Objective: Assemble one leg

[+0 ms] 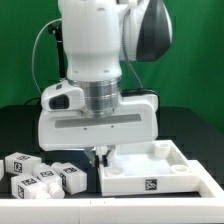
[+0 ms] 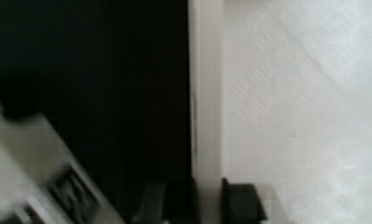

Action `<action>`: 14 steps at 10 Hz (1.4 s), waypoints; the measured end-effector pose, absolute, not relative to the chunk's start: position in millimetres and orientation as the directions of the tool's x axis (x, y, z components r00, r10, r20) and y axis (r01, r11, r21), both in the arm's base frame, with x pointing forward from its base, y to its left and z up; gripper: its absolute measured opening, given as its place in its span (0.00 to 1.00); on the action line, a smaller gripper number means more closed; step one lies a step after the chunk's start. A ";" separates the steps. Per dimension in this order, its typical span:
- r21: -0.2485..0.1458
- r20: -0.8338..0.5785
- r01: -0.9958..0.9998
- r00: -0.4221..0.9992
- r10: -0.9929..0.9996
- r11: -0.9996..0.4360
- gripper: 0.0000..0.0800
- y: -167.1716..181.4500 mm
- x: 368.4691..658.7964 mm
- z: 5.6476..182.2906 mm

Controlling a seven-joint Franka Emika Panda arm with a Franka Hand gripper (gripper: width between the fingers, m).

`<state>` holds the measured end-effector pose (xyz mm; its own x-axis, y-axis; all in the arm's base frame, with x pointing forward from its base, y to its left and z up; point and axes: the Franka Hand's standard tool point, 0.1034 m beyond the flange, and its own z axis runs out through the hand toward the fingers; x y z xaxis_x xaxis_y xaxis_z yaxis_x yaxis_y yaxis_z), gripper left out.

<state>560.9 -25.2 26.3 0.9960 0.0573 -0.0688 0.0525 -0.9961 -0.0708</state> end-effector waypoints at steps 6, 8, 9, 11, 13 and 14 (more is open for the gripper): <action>-0.061 -0.056 0.036 0.998 0.040 -0.997 0.07 -24.0 562.6 21.8; -0.063 -0.062 -0.017 0.998 -0.013 -0.998 0.07 -21.7 586.2 22.5; -0.060 -0.061 -0.045 0.997 -0.041 -0.997 0.07 -22.1 600.9 23.6; -0.054 -0.128 -0.090 0.988 -0.082 -0.995 0.07 -21.3 600.7 25.0; -0.027 -0.144 -0.096 0.985 -0.091 -0.995 0.07 -21.5 600.7 24.6; -0.021 -0.126 -0.091 0.988 -0.087 -0.996 0.07 -21.6 600.6 22.5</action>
Offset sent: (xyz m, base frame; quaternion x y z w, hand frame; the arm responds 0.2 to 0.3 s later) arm 0.0000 0.0000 0.0000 0.0000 0.0000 0.0000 1.0000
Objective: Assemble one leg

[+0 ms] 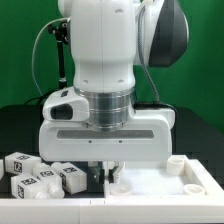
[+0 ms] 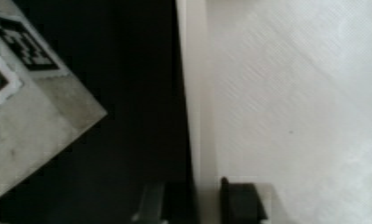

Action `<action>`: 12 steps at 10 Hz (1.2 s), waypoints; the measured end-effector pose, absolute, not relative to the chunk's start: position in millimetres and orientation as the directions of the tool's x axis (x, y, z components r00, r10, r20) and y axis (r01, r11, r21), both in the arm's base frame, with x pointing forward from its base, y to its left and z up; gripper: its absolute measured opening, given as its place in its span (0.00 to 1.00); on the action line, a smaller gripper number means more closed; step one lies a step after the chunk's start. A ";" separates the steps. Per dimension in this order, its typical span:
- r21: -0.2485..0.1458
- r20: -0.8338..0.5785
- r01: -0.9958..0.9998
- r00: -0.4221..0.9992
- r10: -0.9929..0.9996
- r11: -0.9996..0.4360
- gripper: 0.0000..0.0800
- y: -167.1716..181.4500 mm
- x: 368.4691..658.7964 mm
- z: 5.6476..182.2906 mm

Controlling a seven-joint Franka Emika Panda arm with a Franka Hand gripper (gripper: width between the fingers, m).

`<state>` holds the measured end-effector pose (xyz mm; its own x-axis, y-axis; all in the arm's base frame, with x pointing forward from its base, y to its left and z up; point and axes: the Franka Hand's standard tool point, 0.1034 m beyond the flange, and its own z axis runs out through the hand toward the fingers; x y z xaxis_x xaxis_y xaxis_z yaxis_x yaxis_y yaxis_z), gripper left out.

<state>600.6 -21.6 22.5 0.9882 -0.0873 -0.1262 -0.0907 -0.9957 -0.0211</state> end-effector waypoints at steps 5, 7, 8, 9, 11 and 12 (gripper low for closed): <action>-0.020 -0.107 -0.082 0.991 -0.079 -0.996 0.29 -21.9 600.1 21.7; -0.021 -0.111 -0.083 0.991 -0.080 -0.996 0.46 -22.5 599.8 23.0; -0.024 -0.122 -0.073 0.990 -0.069 -0.997 0.69 -26.6 598.7 32.3; -0.029 -0.123 -0.055 0.991 -0.051 -0.998 0.79 -33.3 599.5 43.8; -0.051 -0.100 0.023 0.995 0.028 -0.998 0.80 -58.6 595.3 63.4; -0.056 -0.097 0.052 0.994 0.057 -0.997 0.80 -67.3 592.2 66.3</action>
Offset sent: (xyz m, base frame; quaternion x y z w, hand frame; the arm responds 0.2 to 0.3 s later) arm 0.0000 0.0000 0.0000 0.0000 0.0000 0.0000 1.0000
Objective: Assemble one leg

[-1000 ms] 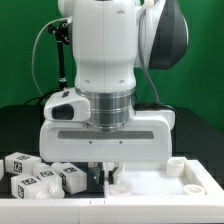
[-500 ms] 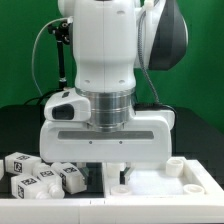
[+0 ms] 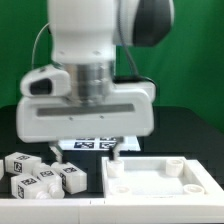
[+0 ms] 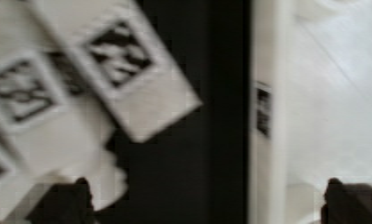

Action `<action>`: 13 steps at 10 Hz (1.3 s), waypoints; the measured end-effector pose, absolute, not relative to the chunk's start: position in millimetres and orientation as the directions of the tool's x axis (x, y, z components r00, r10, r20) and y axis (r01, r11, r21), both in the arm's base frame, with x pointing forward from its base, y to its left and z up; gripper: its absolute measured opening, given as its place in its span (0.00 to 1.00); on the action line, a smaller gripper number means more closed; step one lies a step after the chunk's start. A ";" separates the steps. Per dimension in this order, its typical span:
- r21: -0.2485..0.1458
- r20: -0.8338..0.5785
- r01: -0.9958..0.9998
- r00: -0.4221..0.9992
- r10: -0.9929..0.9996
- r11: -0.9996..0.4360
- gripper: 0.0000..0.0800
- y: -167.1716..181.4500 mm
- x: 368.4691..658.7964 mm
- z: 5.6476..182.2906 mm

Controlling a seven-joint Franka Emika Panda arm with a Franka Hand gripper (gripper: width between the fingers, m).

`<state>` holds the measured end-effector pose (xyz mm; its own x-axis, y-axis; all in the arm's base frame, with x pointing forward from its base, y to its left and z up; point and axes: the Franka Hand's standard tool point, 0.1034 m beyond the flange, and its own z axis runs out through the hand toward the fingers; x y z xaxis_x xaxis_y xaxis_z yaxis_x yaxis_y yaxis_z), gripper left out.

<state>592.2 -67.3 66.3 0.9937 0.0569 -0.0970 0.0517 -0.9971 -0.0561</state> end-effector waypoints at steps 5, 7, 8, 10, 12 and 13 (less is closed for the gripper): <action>-0.038 -0.025 0.153 0.988 0.154 -0.988 0.81 -65.0 586.2 67.6; -0.036 -0.027 0.163 0.986 0.164 -0.986 0.81 -64.2 584.5 59.3; -0.026 -0.003 0.209 0.978 0.209 -0.978 0.81 -64.3 582.3 57.6; -0.022 0.001 0.343 0.939 0.344 -0.939 0.81 -71.9 567.9 49.7; -0.017 0.006 0.390 0.921 0.390 -0.921 0.81 -69.2 558.0 40.3; -0.017 0.004 0.388 0.921 0.388 -0.921 0.81 -69.7 554.1 37.2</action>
Offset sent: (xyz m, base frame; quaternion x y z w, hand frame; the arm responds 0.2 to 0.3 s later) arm 0.0000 0.0000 0.0000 0.0000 0.0000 0.0000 1.0000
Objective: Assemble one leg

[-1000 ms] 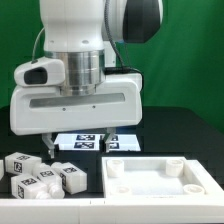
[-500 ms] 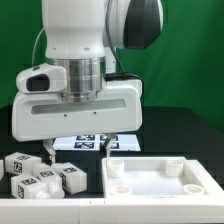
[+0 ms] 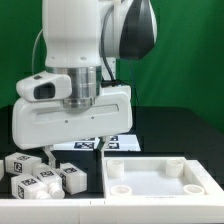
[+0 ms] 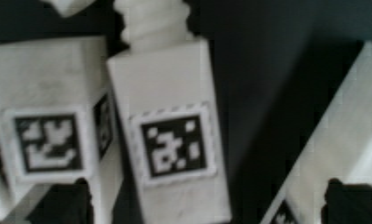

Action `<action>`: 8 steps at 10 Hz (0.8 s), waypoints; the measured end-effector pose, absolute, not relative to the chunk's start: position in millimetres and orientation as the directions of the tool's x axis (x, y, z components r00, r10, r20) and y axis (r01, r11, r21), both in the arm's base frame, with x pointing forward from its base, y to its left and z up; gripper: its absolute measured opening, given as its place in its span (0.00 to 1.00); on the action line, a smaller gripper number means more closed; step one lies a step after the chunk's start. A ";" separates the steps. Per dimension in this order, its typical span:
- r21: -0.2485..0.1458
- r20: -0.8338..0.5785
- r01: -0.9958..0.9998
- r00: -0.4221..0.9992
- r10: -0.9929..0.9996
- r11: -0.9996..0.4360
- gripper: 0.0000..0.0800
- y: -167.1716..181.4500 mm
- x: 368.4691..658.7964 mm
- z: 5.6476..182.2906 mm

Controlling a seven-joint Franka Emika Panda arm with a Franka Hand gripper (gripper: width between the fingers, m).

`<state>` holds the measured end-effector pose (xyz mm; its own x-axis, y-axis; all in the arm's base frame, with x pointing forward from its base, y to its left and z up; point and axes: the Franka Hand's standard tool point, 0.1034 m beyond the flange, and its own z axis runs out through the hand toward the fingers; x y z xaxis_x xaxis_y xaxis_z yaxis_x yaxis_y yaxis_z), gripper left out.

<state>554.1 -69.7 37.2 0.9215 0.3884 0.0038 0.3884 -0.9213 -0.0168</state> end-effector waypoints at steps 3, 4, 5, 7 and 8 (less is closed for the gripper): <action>-0.022 -0.008 0.387 0.922 0.387 -0.922 0.81 -70.7 547.8 29.1; -0.022 -0.008 0.388 0.922 0.388 -0.921 0.81 -70.1 547.8 29.0; -0.022 -0.008 0.388 0.922 0.388 -0.922 0.81 -70.2 547.9 29.0; -0.022 -0.008 0.387 0.922 0.388 -0.922 0.81 -70.5 548.1 29.1; -0.022 -0.008 0.387 0.922 0.388 -0.922 0.81 -70.5 548.1 29.1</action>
Offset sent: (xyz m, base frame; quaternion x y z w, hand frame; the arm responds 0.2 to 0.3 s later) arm -0.0066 0.0068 -0.0023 0.0037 0.0023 -0.0049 1.0000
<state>548.1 -70.5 29.1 0.9218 0.3876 -0.0081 0.3874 -0.9217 -0.0220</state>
